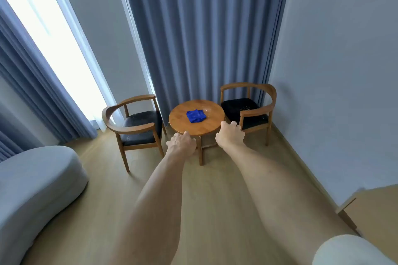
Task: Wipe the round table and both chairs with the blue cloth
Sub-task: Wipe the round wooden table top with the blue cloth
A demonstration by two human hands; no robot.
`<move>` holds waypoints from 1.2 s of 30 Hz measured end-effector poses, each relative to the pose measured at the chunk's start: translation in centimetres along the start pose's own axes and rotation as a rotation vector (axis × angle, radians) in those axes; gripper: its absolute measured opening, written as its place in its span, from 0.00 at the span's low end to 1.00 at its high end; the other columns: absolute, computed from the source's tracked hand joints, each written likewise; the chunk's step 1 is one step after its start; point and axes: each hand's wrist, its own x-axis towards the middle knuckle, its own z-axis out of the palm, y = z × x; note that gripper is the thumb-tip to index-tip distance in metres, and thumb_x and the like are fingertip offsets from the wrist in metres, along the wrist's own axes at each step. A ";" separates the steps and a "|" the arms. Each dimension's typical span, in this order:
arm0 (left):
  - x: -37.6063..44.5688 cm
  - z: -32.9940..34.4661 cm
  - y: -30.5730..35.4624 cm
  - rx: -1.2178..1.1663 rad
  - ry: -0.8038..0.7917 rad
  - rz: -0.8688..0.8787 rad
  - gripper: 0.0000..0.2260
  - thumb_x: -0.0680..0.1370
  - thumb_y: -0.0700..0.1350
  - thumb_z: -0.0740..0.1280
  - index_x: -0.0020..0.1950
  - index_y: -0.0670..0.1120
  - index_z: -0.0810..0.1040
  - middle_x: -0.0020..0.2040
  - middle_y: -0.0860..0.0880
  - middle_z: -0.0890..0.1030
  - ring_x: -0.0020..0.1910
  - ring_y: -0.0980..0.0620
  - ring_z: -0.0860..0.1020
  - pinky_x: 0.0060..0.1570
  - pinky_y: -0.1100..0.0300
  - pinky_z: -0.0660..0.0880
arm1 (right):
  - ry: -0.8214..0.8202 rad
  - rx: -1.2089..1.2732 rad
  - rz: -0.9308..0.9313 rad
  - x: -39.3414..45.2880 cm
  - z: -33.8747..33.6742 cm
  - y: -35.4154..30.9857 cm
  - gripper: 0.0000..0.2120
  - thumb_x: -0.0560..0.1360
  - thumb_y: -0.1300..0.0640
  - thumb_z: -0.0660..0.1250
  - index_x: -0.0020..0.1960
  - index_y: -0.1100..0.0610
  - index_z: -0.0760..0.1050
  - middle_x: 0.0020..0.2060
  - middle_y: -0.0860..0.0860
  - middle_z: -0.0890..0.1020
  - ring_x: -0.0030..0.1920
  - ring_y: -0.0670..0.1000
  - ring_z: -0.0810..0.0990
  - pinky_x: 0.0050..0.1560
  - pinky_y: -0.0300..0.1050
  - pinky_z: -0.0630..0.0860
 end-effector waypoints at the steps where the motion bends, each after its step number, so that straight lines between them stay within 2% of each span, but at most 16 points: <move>1: 0.3 0.2 0.0 0.004 -0.015 -0.006 0.16 0.79 0.51 0.56 0.64 0.48 0.72 0.59 0.42 0.75 0.54 0.42 0.76 0.57 0.43 0.74 | -0.033 -0.006 0.014 0.2 0.1 0.3 0.16 0.78 0.56 0.66 0.65 0.54 0.71 0.61 0.57 0.73 0.61 0.58 0.72 0.58 0.55 0.72; 3: 1.8 0.9 0.0 -0.022 -0.051 -0.027 0.15 0.80 0.51 0.57 0.64 0.48 0.72 0.59 0.42 0.75 0.54 0.42 0.77 0.57 0.43 0.75 | -0.073 -0.012 0.031 1.6 1.0 1.1 0.17 0.77 0.57 0.66 0.65 0.54 0.71 0.61 0.57 0.72 0.61 0.58 0.72 0.58 0.54 0.72; 6: 4.2 2.0 0.1 -0.041 -0.126 -0.062 0.17 0.81 0.52 0.57 0.68 0.48 0.69 0.63 0.41 0.73 0.59 0.41 0.75 0.60 0.44 0.73 | -0.087 -0.036 0.041 4.6 2.9 1.8 0.18 0.76 0.59 0.65 0.65 0.54 0.70 0.62 0.58 0.72 0.61 0.57 0.72 0.58 0.53 0.72; 11: 12.8 3.3 -0.2 -0.018 -0.188 -0.057 0.19 0.81 0.53 0.57 0.70 0.48 0.68 0.67 0.41 0.71 0.64 0.42 0.72 0.63 0.45 0.71 | -0.132 -0.071 0.066 12.3 6.6 0.0 0.18 0.76 0.57 0.66 0.65 0.54 0.70 0.62 0.58 0.72 0.60 0.57 0.72 0.57 0.53 0.73; 19: 30.5 1.1 0.0 -0.017 -0.144 -0.006 0.14 0.80 0.50 0.56 0.62 0.47 0.72 0.55 0.44 0.74 0.52 0.44 0.76 0.55 0.47 0.76 | -0.114 -0.048 0.057 26.8 10.3 -5.4 0.17 0.77 0.57 0.66 0.64 0.54 0.70 0.59 0.57 0.72 0.58 0.56 0.73 0.57 0.53 0.74; 22: 35.1 0.8 0.1 -0.032 -0.166 -0.020 0.16 0.79 0.49 0.58 0.66 0.47 0.70 0.57 0.44 0.74 0.52 0.43 0.76 0.53 0.47 0.77 | -0.088 -0.034 0.033 30.3 11.2 -6.5 0.15 0.77 0.58 0.65 0.63 0.55 0.70 0.58 0.57 0.73 0.56 0.56 0.74 0.54 0.51 0.75; 26: 40.2 1.4 -0.2 -0.032 -0.192 -0.010 0.25 0.80 0.50 0.60 0.76 0.51 0.59 0.63 0.44 0.73 0.55 0.43 0.77 0.52 0.50 0.77 | -0.118 -0.039 0.033 34.9 12.4 -7.8 0.17 0.77 0.59 0.65 0.65 0.55 0.69 0.59 0.57 0.72 0.57 0.56 0.74 0.55 0.51 0.75; 30: 46.3 1.6 -0.3 -0.047 -0.193 -0.018 0.27 0.79 0.49 0.61 0.77 0.51 0.57 0.61 0.44 0.73 0.49 0.45 0.76 0.44 0.53 0.76 | -0.137 -0.050 0.026 40.8 14.0 -8.8 0.19 0.77 0.58 0.64 0.67 0.54 0.68 0.59 0.56 0.72 0.58 0.56 0.73 0.55 0.52 0.74; 34: 52.1 1.8 -0.3 -0.076 -0.233 -0.018 0.29 0.78 0.49 0.61 0.78 0.53 0.55 0.62 0.44 0.73 0.53 0.44 0.77 0.46 0.52 0.77 | -0.155 -0.015 0.061 47.5 16.5 -10.0 0.20 0.76 0.59 0.64 0.67 0.54 0.69 0.60 0.56 0.72 0.59 0.57 0.73 0.54 0.51 0.75; 36: 55.3 1.9 -0.4 -0.085 -0.246 -0.029 0.28 0.78 0.49 0.61 0.77 0.52 0.56 0.62 0.44 0.74 0.54 0.44 0.77 0.49 0.51 0.77 | -0.174 0.031 0.054 50.8 18.2 -10.6 0.18 0.76 0.60 0.63 0.66 0.53 0.69 0.59 0.55 0.72 0.57 0.56 0.74 0.51 0.50 0.76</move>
